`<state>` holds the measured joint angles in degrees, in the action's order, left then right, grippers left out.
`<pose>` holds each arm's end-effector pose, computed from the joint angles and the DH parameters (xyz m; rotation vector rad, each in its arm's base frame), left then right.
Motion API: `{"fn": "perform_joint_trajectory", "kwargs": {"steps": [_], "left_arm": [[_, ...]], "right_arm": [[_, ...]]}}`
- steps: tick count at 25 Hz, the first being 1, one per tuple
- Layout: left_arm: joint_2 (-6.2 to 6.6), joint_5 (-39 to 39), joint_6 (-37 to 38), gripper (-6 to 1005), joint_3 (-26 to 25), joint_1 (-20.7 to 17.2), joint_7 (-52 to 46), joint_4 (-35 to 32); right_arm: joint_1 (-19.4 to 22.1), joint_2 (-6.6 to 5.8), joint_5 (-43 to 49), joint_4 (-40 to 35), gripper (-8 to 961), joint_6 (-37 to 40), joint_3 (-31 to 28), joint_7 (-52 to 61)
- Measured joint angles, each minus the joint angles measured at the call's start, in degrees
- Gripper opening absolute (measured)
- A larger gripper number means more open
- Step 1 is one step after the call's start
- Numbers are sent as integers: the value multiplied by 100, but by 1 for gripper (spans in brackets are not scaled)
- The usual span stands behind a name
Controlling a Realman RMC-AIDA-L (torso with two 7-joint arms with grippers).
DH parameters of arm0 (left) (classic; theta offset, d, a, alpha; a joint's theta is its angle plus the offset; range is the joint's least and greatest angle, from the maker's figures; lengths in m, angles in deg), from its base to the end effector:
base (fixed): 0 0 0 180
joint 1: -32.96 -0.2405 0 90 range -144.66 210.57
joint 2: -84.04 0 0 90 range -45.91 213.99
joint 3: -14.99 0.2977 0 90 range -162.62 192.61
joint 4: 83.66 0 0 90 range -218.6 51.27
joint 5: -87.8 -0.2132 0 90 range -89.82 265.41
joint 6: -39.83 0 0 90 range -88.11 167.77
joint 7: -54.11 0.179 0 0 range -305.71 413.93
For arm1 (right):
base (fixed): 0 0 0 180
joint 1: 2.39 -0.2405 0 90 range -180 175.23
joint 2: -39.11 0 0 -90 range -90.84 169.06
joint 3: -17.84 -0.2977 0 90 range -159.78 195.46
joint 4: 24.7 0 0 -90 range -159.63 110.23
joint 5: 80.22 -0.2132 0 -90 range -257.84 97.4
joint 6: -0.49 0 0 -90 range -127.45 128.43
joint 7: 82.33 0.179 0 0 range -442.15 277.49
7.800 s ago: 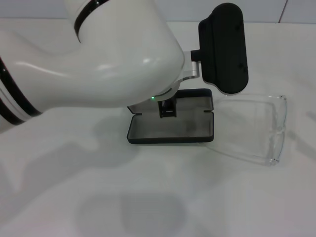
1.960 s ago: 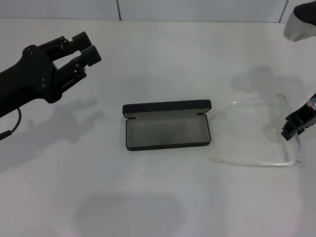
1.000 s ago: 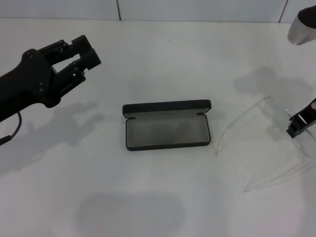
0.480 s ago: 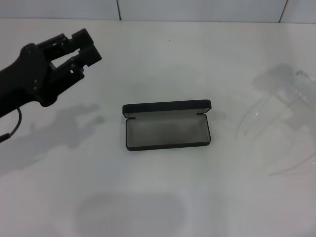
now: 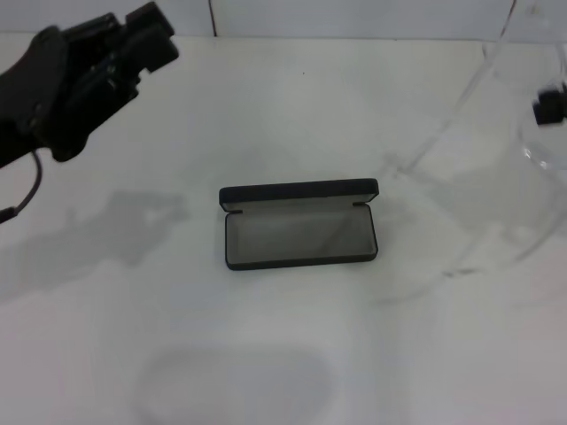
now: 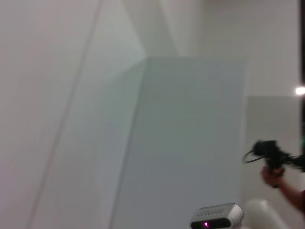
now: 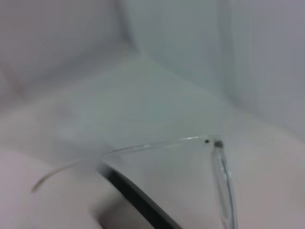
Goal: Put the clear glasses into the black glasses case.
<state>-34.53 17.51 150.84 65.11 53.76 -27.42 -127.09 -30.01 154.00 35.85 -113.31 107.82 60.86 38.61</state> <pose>-0.2137 0.3068 0.0396 -2.4533 -0.2871 -1.6466 0.2048 0.3555 0.0918 -2.7053 0.5891 0.3513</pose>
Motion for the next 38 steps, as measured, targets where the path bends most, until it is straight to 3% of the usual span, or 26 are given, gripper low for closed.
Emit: {"fn": "perform_joint_trajectory", "kwargs": {"steps": [5,8,18,25,38], "left_arm": [[-59,7,153,324,115,388,-210,0],[-87,8,164,108,512,619,-232,1],[-95,-65,155,83,1157,730,-290,29],[-94,-193,142,83,1321,721,-230,52],[-94,-237,-244,83,1191,697,141,550]], "right_arm": [[140,64,-1047,788,115,-23,317,-1031],[-62,75,-1145,1581,115,-462,927,-1569],[-983,82,-1560,3006,116,-592,1261,-2279],[-1328,97,-1658,3229,116,-738,1437,-2413],[-1453,101,-1903,3283,117,-787,1723,-2481]]}}
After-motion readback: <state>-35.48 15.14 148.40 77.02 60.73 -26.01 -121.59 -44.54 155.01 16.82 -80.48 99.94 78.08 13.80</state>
